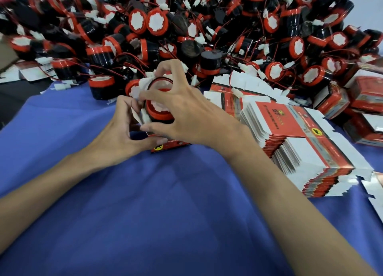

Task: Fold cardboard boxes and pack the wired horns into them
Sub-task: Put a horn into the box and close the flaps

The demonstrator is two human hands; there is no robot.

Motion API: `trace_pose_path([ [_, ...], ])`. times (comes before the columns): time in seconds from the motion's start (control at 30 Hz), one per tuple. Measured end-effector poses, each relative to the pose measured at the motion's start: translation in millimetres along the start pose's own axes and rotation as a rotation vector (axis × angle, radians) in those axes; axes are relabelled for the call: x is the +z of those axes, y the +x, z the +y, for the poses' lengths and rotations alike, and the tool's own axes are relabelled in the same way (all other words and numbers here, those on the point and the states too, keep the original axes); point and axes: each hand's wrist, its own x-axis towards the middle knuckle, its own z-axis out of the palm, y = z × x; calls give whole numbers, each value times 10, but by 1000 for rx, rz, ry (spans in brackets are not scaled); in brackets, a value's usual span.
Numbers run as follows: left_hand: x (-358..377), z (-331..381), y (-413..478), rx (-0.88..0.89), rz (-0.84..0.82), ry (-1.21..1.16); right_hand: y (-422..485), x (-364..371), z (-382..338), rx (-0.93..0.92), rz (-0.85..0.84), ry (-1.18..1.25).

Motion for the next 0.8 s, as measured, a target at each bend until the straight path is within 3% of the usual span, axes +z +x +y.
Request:
trace_pose_path([
  [0.3,-75,-44,35,55,-8,12,-30,65,-79,88,-96,-119],
  [0.43,-79,-51,50,89,-14,15,-27,115,-78,20,-208,-342],
  [0.7,-80,-47,46,93,-42,18,-7,0,-86,183,-274,-322],
  [0.8,-86,-44,54,91,-52,25,-25,17,-142,164,-291,-371],
])
